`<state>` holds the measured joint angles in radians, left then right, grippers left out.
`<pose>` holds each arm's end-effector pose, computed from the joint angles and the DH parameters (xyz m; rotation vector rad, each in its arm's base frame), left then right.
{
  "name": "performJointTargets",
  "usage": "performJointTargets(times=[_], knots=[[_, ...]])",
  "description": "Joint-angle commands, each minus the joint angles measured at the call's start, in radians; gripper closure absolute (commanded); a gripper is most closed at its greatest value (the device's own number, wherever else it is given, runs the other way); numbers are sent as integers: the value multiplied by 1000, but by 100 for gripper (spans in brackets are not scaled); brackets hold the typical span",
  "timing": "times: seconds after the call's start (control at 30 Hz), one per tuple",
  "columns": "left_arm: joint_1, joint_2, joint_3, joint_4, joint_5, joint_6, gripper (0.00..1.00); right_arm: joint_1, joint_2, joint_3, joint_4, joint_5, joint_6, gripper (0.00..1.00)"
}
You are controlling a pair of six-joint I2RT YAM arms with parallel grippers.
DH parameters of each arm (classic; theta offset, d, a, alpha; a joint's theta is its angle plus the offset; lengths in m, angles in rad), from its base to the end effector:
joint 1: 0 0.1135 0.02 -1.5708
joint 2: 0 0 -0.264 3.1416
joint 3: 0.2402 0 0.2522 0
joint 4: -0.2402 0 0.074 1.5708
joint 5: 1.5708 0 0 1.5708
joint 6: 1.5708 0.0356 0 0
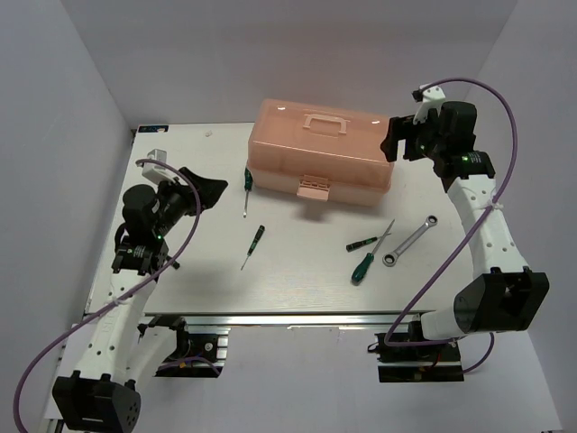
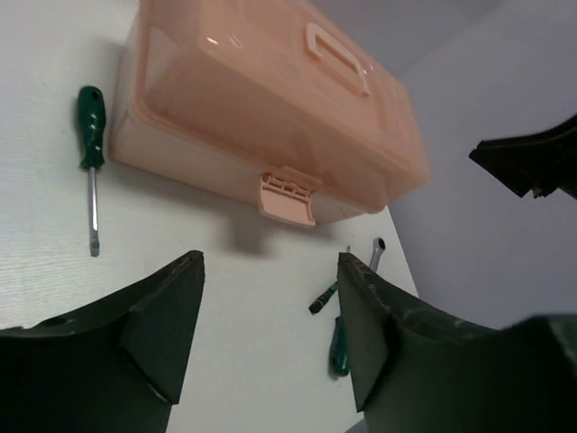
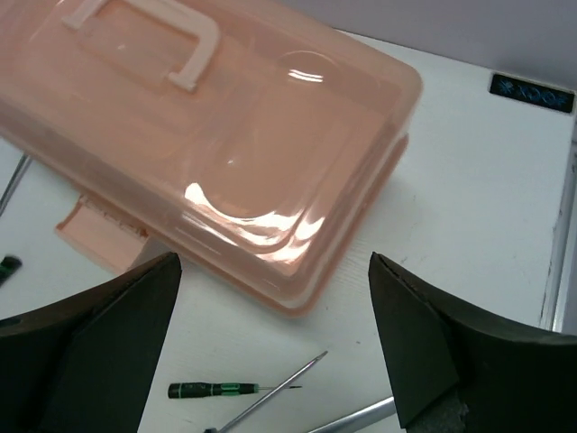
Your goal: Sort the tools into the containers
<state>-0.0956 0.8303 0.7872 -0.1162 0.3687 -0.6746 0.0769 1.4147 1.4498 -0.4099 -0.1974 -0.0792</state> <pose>0.1929 -0.0314 0.3407 -0.2370 1.7864 -0.8773 0.3215 0.0318 0.4030 -0.2815 1.9222 0.1904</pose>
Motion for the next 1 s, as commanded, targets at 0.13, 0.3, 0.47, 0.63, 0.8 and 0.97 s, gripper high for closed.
performJointTargets(times=[0.13, 0.3, 0.47, 0.63, 0.8, 0.97], knots=[[-85, 39, -20, 87, -33, -94, 78, 30, -19, 49, -70, -454, -368, 11], [-150, 107, 13, 164, -77, -163, 77, 93, 24, 107, 43, -466, -329, 11], [-225, 202, 93, 257, -117, -230, 48, 119, 261, 337, 146, -263, -138, 28], [-331, 374, 216, 280, -175, -273, 53, 115, 547, 745, 53, -185, -2, 29], [-398, 533, 290, 306, -283, -387, 100, 87, 717, 842, 133, -162, 41, 12], [-424, 650, 354, 248, -350, -453, 100, 18, 777, 828, 178, -154, 103, 13]])
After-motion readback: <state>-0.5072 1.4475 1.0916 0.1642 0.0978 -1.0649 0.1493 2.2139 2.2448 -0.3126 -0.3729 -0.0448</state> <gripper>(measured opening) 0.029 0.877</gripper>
